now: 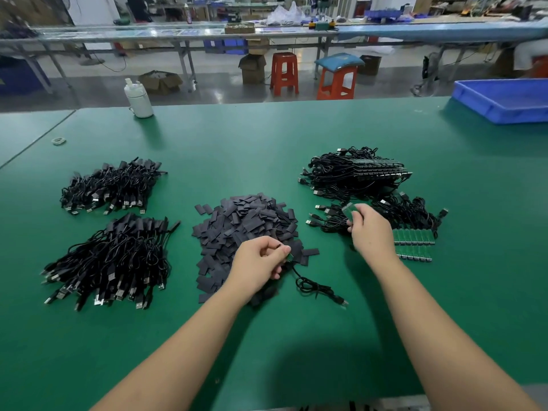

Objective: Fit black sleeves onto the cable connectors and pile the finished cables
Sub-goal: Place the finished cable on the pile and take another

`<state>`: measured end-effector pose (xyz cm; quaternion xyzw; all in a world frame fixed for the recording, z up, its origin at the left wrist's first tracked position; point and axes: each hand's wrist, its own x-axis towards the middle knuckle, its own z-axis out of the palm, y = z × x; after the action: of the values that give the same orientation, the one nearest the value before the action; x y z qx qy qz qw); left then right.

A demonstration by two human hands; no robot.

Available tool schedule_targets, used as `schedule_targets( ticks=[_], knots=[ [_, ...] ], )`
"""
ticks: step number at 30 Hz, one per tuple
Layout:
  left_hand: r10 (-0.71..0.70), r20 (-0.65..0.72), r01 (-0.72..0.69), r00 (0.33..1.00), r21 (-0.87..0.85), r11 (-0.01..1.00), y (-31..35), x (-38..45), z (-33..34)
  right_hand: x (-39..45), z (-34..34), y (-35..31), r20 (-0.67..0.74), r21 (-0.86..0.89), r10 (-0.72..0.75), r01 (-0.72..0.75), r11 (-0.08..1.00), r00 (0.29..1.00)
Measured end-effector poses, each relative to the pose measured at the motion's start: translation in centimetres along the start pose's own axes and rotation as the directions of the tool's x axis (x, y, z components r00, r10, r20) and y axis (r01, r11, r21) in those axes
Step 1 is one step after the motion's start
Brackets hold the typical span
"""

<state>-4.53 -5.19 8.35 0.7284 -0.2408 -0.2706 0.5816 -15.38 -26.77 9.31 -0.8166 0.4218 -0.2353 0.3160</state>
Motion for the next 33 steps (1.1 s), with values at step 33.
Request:
schedule_targets(
  ticks=[33],
  knots=[
    [0.187,-0.128,-0.025,0.974,0.761,0.649,-6.5,-0.9,-8.7,-8.0,7.6,-1.2,0.642,0.095,-0.133,0.093,0.991,0.755]
  ],
)
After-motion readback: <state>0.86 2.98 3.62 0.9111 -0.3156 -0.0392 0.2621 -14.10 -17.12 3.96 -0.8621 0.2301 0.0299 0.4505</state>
